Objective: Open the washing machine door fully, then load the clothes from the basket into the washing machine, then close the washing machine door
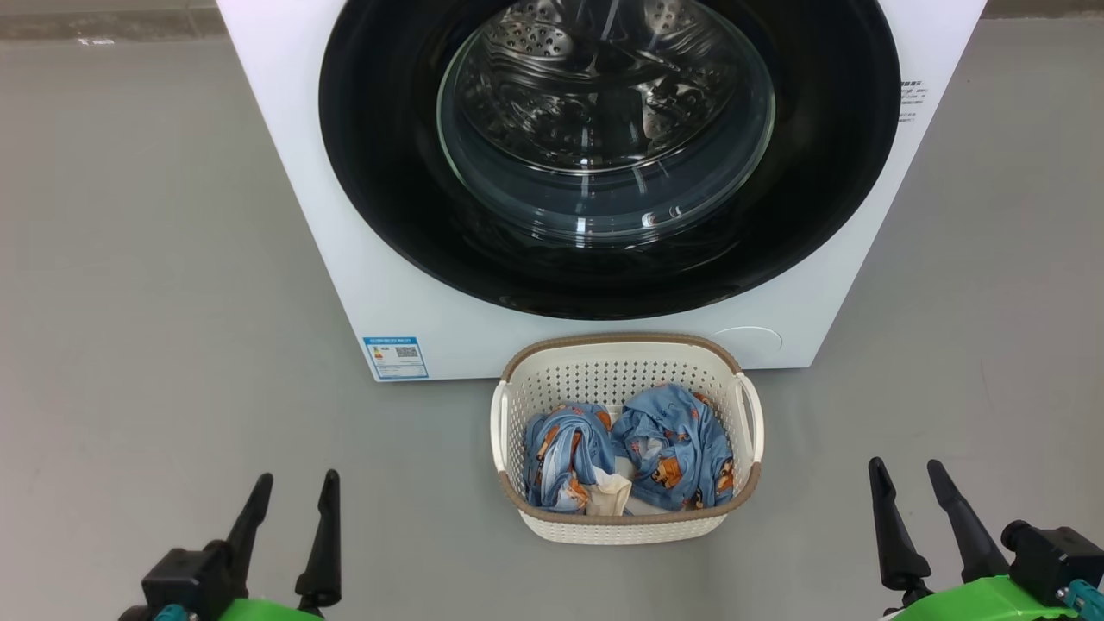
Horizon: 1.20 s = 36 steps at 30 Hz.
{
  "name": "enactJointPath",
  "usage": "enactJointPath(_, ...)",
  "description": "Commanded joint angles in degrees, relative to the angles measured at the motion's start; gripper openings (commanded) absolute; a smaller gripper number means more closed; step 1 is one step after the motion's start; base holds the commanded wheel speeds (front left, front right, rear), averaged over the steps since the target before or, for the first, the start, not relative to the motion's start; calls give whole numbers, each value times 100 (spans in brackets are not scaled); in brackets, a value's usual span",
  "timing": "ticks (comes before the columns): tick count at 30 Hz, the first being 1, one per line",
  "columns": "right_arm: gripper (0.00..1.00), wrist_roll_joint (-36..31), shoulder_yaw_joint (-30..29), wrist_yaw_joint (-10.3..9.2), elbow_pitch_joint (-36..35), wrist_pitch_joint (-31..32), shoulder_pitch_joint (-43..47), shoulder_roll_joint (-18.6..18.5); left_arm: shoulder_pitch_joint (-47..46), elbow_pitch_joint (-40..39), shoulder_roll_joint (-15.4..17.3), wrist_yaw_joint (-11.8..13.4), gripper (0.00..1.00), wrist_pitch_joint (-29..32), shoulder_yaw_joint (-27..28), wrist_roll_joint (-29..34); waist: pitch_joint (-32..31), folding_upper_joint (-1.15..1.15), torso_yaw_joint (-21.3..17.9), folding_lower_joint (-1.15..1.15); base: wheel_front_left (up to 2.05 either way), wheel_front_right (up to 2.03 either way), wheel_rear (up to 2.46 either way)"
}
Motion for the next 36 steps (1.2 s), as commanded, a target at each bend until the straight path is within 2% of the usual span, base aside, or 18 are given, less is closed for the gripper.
enactJointPath(1,100,-217,100,7,-185,-96,-27,-33,-226,-185,105,-14,100,-95,159,207,1,0,-1,0,0,0,0)
enactJointPath(7,100,-545,90,8,-213,-182,4,-16,-205,-197,117,-15,100,-180,155,539,-30,0,-15,0,0,0,0)
enactJointPath(19,100,-524,31,8,-222,-182,41,15,-193,-93,118,-15,100,-180,164,479,-92,0,-16,0,0,0,0)
enactJointPath(26,100,-516,28,8,-229,-182,64,26,-179,-63,116,-15,100,-180,241,701,-110,0,-21,0,3,3,-7)
enactJointPath(36,100,-508,38,8,-240,-182,25,39,-234,-43,89,-15,100,-180,269,822,-52,0,-33,0,59,59,-119)
